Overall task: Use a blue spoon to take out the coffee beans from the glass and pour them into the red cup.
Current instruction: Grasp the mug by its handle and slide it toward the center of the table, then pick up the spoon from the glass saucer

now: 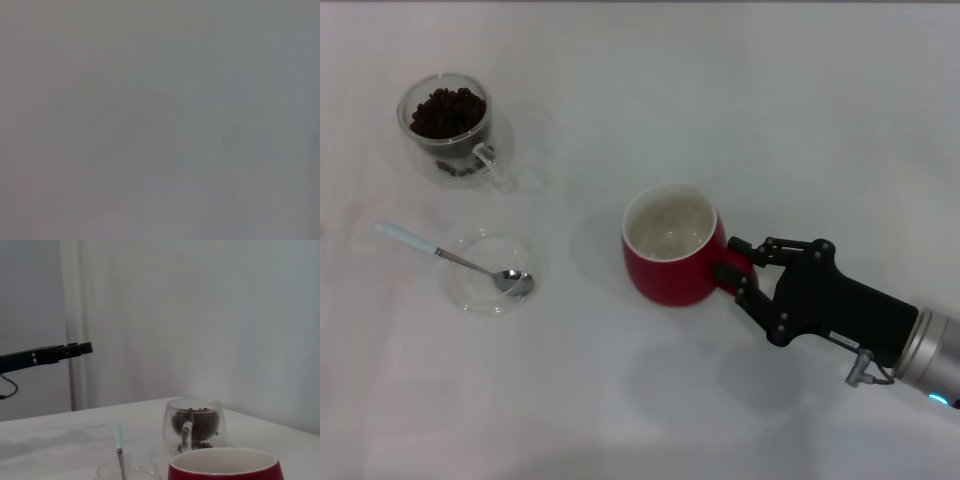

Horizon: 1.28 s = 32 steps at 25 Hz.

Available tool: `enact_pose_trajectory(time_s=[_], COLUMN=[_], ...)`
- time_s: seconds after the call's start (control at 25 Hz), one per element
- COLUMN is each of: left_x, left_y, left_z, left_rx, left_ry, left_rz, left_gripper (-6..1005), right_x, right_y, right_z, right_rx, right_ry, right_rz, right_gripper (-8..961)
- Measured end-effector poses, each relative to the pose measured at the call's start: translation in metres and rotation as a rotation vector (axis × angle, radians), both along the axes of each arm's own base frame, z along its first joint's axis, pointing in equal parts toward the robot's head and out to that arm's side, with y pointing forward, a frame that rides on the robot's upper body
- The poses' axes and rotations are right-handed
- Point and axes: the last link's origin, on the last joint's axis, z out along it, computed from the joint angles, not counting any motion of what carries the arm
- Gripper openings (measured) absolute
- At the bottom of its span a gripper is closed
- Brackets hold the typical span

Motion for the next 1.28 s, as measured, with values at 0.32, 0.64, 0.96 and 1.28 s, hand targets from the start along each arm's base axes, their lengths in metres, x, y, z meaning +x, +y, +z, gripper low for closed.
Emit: enact_pose_trajectory(time_s=[0.32,0.64,0.96,1.28], left_x=[0.0,-0.002,0.001,0.006], left_y=[-0.001,-0.003,-0.009,-0.014], left_z=[-0.001,-0.001,-0.005,-0.027], left_rx=[-0.002,-0.003,-0.034,-0.232], left_ry=[0.003,0.009,-0.123,-0.712], left_rz=[0.002,0.007,-0.016,-0.04], left_gripper=[887,887,888,888], right_x=[-0.001,0.002,-0.002,0.004], right_y=[0.0,-0.002,-0.013,-0.025], right_z=[-0.006,-0.003,0.019,0.085], right_rx=[-0.031,-0.023,0.002,0.146], right_ry=[-0.016,-0.017,0.096,0.245], right_rz=[0.005,-0.008,0.056,0.154], right_gripper=[233,315,395,396])
